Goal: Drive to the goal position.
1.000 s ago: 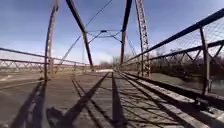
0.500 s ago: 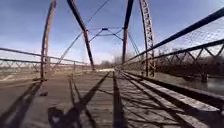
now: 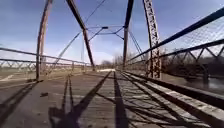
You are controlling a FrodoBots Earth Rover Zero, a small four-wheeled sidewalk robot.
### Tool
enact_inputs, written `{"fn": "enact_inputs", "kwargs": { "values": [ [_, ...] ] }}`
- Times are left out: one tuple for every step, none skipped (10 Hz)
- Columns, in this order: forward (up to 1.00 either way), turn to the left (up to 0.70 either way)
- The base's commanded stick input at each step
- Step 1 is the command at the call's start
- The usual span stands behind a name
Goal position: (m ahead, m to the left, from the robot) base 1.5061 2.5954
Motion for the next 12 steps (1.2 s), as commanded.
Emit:
{"fn": "enact_inputs", "kwargs": {
  "values": [
    [1.0, 0.17],
    [1.0, 0.0],
    [1.0, 0.0],
    [1.0, 0.0],
    [1.0, 0.0],
    [1.0, 0.0],
    [1.0, 0.0],
    [1.0, 0.0],
    [1.0, 0.0],
    [1.0, 0.0],
    [1.0, 0.0],
    [1.0, 0.0]
  ]
}}
